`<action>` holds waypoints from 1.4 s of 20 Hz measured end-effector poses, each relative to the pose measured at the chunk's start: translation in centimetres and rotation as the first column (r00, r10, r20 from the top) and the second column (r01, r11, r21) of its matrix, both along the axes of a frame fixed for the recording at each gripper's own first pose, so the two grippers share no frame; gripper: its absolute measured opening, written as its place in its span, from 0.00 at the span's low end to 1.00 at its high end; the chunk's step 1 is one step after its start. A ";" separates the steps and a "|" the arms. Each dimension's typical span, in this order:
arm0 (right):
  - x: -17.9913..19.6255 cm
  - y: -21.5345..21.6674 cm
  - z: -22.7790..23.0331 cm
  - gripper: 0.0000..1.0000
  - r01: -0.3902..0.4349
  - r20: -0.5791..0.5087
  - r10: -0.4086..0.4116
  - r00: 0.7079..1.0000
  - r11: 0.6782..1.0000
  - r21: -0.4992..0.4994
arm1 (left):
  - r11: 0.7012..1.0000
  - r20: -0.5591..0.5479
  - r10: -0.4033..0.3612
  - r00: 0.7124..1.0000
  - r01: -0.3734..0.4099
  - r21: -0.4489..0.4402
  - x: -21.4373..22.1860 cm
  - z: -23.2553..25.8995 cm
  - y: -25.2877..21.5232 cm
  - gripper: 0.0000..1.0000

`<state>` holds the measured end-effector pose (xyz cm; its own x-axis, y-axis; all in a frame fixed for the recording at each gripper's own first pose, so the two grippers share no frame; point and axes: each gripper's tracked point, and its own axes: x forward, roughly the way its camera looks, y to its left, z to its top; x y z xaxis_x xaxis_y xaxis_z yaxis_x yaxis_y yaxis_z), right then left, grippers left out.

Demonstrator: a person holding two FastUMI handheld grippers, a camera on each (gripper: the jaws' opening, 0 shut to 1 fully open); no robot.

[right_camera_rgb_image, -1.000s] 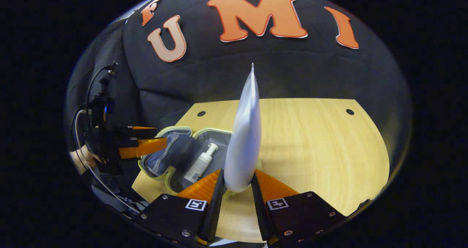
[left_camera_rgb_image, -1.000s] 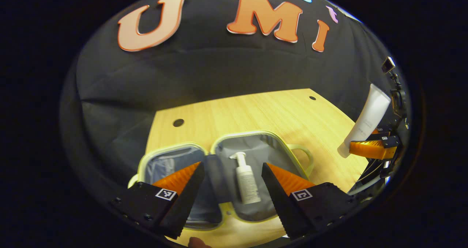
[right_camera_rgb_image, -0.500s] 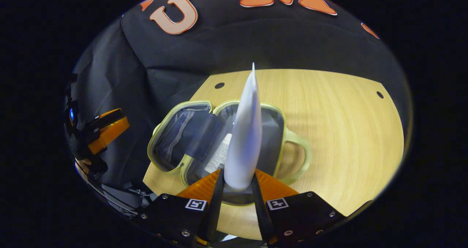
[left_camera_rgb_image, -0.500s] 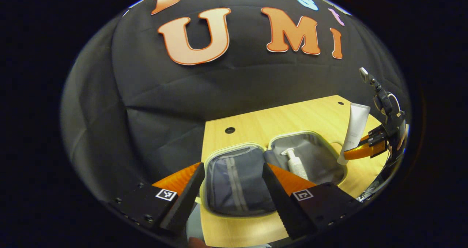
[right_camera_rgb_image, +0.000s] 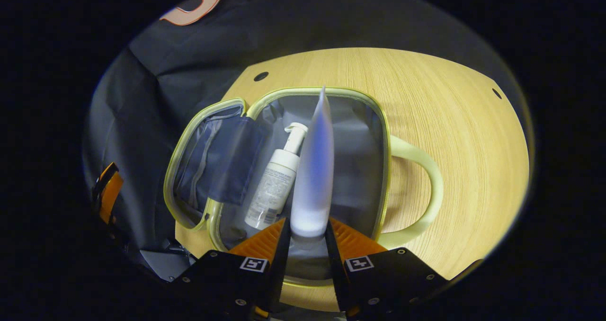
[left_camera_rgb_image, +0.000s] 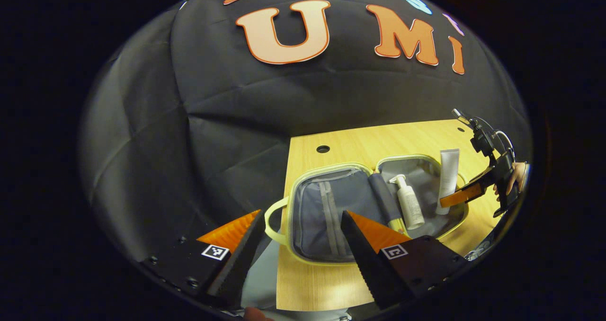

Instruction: First open the suitcase, pack the skin care products into it, and then close the suitcase.

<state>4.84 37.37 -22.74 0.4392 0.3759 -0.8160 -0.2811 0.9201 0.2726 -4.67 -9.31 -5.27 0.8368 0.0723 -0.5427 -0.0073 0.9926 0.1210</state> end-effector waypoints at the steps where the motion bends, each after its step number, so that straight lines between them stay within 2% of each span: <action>1: 0.2 0.1 0.0 0.48 0.011 -0.001 -0.011 1.000 1.000 0.002 | 1.000 -0.005 0.007 1.000 -0.007 -0.004 -0.1 -0.2 0.3 1.00; 3: 0.7 0.5 0.8 0.53 0.034 0.003 -0.034 0.999 0.999 0.028 | 1.000 -0.012 0.021 1.000 -0.021 -0.016 -0.4 -0.5 0.5 1.00; 4: 0.9 0.6 1.2 0.59 0.042 0.009 -0.043 0.999 0.998 0.042 | 0.999 -0.013 0.027 1.000 -0.028 -0.021 -0.5 -0.6 0.7 1.00; 5: 1.1 0.6 1.7 0.74 0.047 0.017 -0.048 0.999 0.997 0.053 | 0.999 -0.013 0.033 0.999 -0.033 -0.024 -0.6 -0.6 0.9 1.00; 7: 1.5 0.8 2.9 0.93 0.047 0.051 -0.051 0.997 0.996 0.081 | 0.999 -0.008 0.044 0.999 -0.044 -0.029 -0.5 -0.8 1.1 1.00; 8: 1.7 1.0 3.6 0.95 0.048 0.075 -0.055 0.996 0.994 0.096 | 0.998 -0.007 0.052 0.999 -0.052 -0.035 -0.5 -0.9 1.3 1.00; 11: 2.1 1.9 7.2 0.96 0.035 0.181 -0.066 0.981 0.984 0.174 | 0.995 -0.011 0.084 0.996 -0.084 -0.060 -0.3 -1.8 2.5 1.00; 14: 2.5 2.1 11.3 0.95 0.025 0.311 -0.097 0.946 0.973 0.229 | 0.988 0.003 0.131 0.991 -0.130 -0.084 0.4 -3.1 5.1 1.00; 18: 1.8 1.3 13.7 0.96 0.036 0.362 -0.123 0.924 0.971 0.238 | 0.970 0.011 0.179 0.984 -0.174 -0.172 2.6 -5.7 9.4 1.00; 22: 1.3 0.0 14.7 0.95 0.072 0.393 -0.160 0.905 0.970 0.230 | 0.924 -0.038 0.192 0.981 -0.193 -0.331 5.8 -10.6 12.0 1.00; 25: 0.8 -1.1 14.9 0.95 0.093 0.406 -0.174 0.897 0.973 0.212 | 0.874 -0.110 0.162 0.981 -0.194 -0.445 7.9 -14.8 11.7 0.98; 28: 0.6 -2.3 14.7 0.95 0.120 0.405 -0.187 0.895 0.975 0.186 | 0.838 -0.152 0.167 0.974 -0.221 -0.499 9.3 -17.8 12.1 0.98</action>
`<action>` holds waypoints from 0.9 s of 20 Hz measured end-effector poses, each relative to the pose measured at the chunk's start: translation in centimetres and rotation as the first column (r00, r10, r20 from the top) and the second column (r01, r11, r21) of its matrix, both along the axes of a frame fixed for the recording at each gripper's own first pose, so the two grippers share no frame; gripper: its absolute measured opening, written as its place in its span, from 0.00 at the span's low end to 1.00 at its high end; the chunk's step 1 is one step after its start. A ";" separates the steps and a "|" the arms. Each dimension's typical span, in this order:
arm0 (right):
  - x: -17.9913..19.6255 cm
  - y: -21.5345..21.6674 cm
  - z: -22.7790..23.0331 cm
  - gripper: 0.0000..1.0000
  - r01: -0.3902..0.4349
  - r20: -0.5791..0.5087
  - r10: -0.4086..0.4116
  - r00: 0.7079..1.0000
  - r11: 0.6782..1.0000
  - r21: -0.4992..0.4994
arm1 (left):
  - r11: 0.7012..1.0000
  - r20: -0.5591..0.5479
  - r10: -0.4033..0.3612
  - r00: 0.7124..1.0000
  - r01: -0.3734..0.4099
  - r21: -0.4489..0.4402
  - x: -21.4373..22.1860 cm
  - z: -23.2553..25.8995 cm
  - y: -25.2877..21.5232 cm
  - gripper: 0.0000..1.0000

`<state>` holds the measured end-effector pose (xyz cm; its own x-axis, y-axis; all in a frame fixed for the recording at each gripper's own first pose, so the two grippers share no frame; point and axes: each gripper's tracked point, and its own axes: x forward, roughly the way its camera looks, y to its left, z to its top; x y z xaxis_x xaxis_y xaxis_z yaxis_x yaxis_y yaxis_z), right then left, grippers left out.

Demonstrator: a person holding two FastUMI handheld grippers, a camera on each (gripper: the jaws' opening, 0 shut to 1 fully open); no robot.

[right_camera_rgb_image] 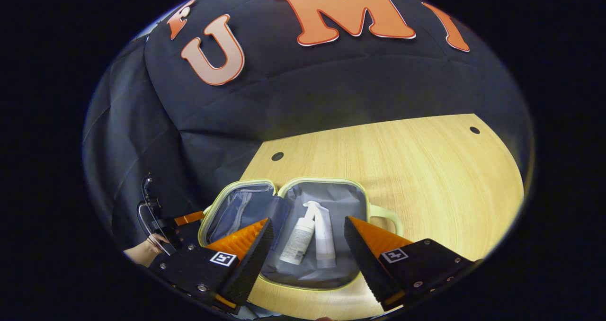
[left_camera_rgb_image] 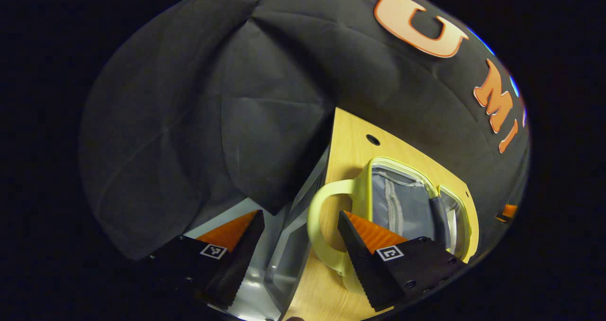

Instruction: First open the suitcase, pack the skin care products into it, and then close the suitcase.

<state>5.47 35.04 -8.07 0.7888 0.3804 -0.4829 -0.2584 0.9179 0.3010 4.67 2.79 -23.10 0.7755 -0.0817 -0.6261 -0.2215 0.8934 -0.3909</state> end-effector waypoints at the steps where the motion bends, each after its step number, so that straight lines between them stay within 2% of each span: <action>1: 0.0 -0.3 -0.1 0.95 0.009 -0.004 -0.009 1.000 1.000 -0.006 | 1.000 -0.005 -0.006 1.000 0.006 -0.015 0.4 -0.5 -0.1 0.98; 5: -0.1 -1.7 -0.9 0.95 0.037 -0.024 -0.038 0.999 0.999 -0.028 | 0.997 -0.006 -0.045 0.999 0.045 -0.069 1.8 -2.0 -1.7 0.89; 7: -0.1 -2.2 -1.0 0.96 0.047 -0.028 -0.048 0.998 0.998 -0.040 | 0.991 0.017 -0.076 0.997 0.077 -0.108 2.8 -2.0 -2.7 0.54; 9: -0.1 -2.6 -1.0 0.96 0.056 -0.030 -0.057 0.998 0.998 -0.042 | 0.993 0.039 -0.066 0.997 0.070 -0.100 3.4 -1.6 -2.5 0.19; 10: -0.1 -2.7 -0.9 0.96 0.060 -0.030 -0.061 0.998 0.997 -0.041 | 0.991 0.057 -0.076 0.995 0.082 -0.103 3.1 -0.9 -2.7 0.12; 11: -0.1 -2.8 -0.9 0.96 0.061 -0.028 -0.062 0.998 0.997 -0.040 | 0.992 0.073 -0.072 0.995 0.079 -0.100 3.1 -0.2 -2.6 0.11; 12: -0.1 -2.8 -0.8 0.96 0.059 -0.024 -0.060 0.998 0.998 -0.038 | 0.992 0.076 -0.077 0.994 0.084 -0.093 3.1 0.0 -2.9 0.06; 18: 0.4 -2.8 0.5 0.96 0.053 0.007 -0.053 0.999 0.999 -0.001 | 0.991 0.124 -0.132 0.983 0.128 0.042 2.3 5.6 -3.3 0.05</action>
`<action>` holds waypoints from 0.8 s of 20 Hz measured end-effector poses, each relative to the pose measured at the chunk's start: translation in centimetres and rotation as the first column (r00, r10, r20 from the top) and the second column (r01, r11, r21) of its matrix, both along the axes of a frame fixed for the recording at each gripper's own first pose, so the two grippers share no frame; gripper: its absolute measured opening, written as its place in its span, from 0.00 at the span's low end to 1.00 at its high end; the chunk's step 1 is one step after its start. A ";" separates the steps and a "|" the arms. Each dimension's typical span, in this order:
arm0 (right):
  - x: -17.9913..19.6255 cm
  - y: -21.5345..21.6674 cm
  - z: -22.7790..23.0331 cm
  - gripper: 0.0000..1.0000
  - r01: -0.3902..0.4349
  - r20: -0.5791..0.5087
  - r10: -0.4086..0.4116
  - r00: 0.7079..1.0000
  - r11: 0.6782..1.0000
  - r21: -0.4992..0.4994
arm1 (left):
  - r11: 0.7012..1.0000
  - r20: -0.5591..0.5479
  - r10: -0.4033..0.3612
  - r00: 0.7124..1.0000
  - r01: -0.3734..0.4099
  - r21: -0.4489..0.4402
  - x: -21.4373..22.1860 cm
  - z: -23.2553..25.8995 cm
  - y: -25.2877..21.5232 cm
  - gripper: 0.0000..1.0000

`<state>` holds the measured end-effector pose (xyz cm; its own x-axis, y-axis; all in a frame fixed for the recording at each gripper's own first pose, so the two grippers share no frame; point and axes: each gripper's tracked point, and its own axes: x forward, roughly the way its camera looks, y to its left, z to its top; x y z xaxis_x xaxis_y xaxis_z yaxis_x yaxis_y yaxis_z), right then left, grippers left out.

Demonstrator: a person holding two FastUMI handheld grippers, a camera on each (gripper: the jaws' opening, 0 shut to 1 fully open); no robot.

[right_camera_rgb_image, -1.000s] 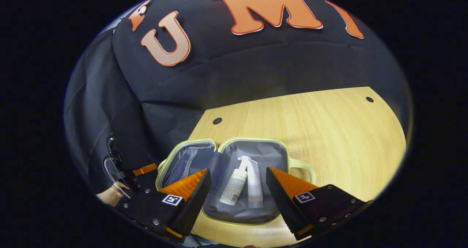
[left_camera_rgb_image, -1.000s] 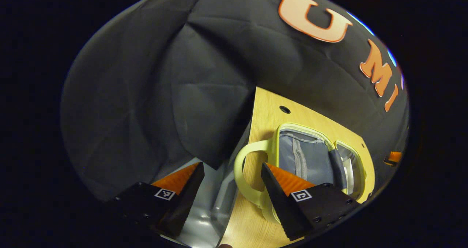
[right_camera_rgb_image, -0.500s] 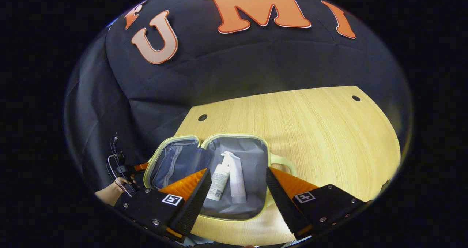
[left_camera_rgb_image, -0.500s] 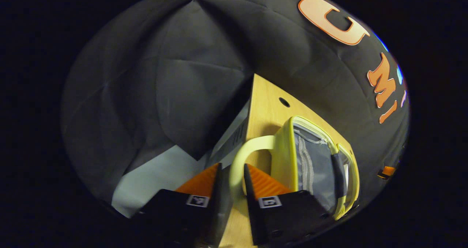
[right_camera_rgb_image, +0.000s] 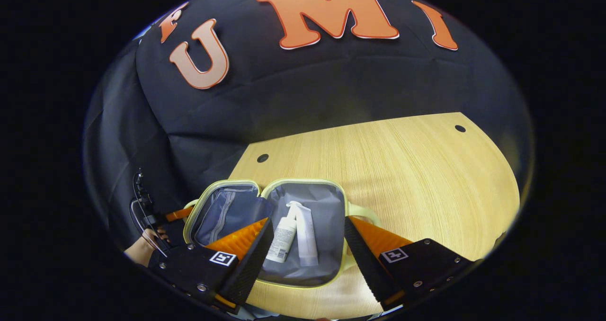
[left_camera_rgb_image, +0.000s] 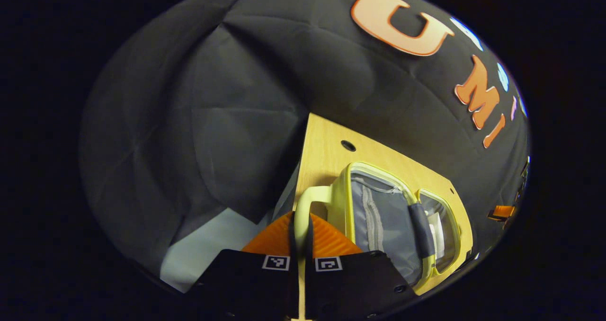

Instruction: First open the suitcase, pack the skin care products into it, and then close the suitcase.

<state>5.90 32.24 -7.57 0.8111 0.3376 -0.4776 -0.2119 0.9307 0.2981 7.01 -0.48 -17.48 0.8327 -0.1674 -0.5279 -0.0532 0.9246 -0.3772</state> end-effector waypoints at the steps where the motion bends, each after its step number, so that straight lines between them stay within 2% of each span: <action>1: 0.1 -0.2 0.3 0.96 0.000 0.011 0.000 1.000 1.000 0.005 | 1.000 0.020 -0.010 1.000 0.009 0.019 -0.1 1.8 -0.1 0.05; 6: 1.5 -2.7 3.7 0.96 0.016 0.116 -0.018 0.993 1.000 0.021 | 0.993 0.110 -0.067 0.992 0.055 0.104 -0.6 11.6 -3.6 0.05; 11: 2.9 -7.4 7.6 0.95 0.055 0.226 -0.065 0.972 0.997 0.049 | 0.969 0.110 -0.123 0.986 0.095 0.230 -1.4 18.6 -9.9 0.05; 16: 3.4 -15.0 10.1 0.95 0.139 0.321 -0.139 0.937 0.990 0.023 | 0.964 0.122 -0.144 0.982 0.111 0.243 -0.9 22.7 -16.7 0.05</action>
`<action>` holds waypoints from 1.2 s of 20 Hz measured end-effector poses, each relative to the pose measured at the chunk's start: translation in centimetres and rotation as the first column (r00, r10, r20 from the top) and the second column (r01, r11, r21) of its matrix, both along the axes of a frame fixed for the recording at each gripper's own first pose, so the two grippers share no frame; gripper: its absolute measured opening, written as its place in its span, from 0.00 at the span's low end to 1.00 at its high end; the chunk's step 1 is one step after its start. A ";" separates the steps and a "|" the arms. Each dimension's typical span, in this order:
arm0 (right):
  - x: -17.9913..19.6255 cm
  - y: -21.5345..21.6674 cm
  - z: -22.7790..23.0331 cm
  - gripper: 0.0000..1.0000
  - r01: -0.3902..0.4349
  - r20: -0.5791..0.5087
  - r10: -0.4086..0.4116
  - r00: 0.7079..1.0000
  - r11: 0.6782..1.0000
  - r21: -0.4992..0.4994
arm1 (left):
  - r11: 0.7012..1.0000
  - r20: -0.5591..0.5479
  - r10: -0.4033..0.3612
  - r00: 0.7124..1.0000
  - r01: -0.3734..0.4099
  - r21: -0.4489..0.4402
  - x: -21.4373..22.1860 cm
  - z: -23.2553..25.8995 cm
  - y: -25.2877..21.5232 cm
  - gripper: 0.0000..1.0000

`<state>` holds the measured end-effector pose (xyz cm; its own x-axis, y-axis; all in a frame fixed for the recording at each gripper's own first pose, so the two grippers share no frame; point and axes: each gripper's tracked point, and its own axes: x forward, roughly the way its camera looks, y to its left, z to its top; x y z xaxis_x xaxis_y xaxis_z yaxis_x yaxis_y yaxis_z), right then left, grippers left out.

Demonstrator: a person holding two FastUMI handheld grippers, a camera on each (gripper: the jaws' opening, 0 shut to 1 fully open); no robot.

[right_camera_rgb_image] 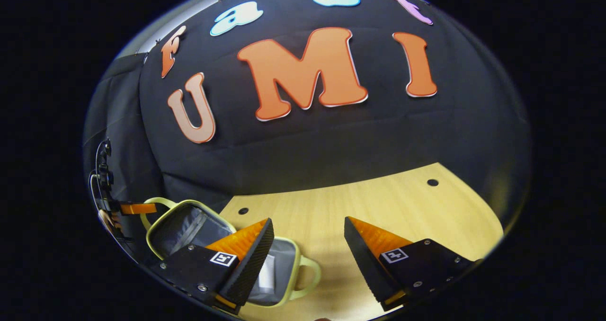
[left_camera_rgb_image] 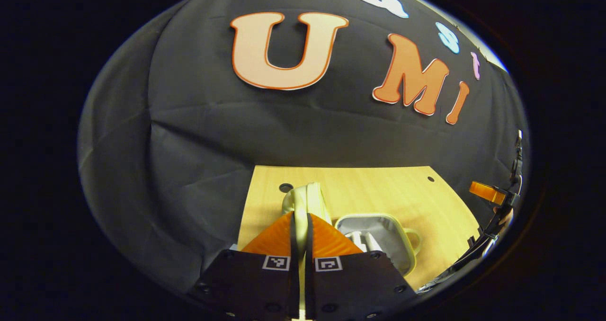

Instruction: First open the suitcase, pack the skin care products into it, and then close the suitcase.

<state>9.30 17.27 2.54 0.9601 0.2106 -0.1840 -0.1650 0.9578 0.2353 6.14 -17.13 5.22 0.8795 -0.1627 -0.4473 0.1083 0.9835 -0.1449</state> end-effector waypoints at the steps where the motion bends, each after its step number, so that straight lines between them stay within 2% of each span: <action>1: 0.1 -1.4 0.2 0.95 0.011 0.007 -0.011 1.000 1.000 0.001 | 1.000 0.008 -0.001 1.000 0.001 -0.003 0.2 0.7 -1.4 0.05; 7: -0.4 -8.8 1.3 0.95 0.056 0.057 -0.055 0.997 0.998 -0.031 | 0.998 0.035 -0.055 0.998 0.055 -0.010 0.2 2.8 -12.2 0.05; 11: -0.4 -12.8 1.2 0.95 0.061 0.077 -0.056 0.995 0.996 -0.064 | 0.994 0.027 -0.100 0.995 0.101 -0.034 0.6 1.6 -20.5 0.05; 13: -0.3 -14.6 0.8 0.95 0.062 0.080 -0.057 0.995 0.996 -0.069 | 0.989 -0.007 -0.142 0.990 0.142 -0.047 0.8 -0.3 -25.1 0.05; 14: -0.2 -15.4 0.6 1.00 0.064 0.082 -0.058 0.995 0.995 -0.072 | 0.986 -0.025 -0.161 0.987 0.159 -0.046 0.7 -1.6 -27.2 0.05; 15: -0.2 -16.2 0.3 1.00 0.066 0.083 -0.060 0.995 0.995 -0.075 | 0.984 -0.048 -0.175 0.983 0.173 -0.039 0.8 -3.0 -29.1 0.05; 16: 0.0 -16.9 -0.1 0.95 0.066 0.081 -0.059 0.995 0.995 -0.081 | 0.982 -0.071 -0.186 0.980 0.184 -0.035 1.0 -4.5 -31.0 0.05; 18: 0.1 -18.2 -1.1 0.95 0.069 0.075 -0.062 0.995 0.993 -0.097 | 0.980 -0.114 -0.199 0.973 0.197 -0.029 1.5 -7.4 -34.4 0.05; 19: 0.1 -18.8 -1.7 0.95 0.070 0.070 -0.063 0.996 0.992 -0.104 | 0.980 -0.137 -0.199 0.970 0.199 -0.014 1.7 -8.8 -35.6 0.05; 20: 0.1 -19.3 -2.2 1.00 0.070 0.064 -0.063 0.996 0.992 -0.109 | 0.980 -0.154 -0.195 0.969 0.198 0.007 2.2 -10.2 -36.4 0.05; 21: 0.1 -19.8 -2.6 0.95 0.072 0.061 -0.065 0.996 0.991 -0.113 | 0.980 -0.164 -0.189 0.968 0.196 0.027 2.3 -11.6 -37.1 0.05; 24: 0.4 -20.7 -4.2 0.95 0.073 0.044 -0.067 0.997 0.988 -0.135 | 0.984 -0.199 -0.162 0.967 0.172 0.034 2.7 -14.6 -38.8 0.05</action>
<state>9.71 -3.45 -1.65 0.9787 0.1179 -0.1683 -0.1027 0.9901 0.0960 8.87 -55.95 -9.43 0.7370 -0.2730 -0.6183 0.2466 0.9603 -0.1300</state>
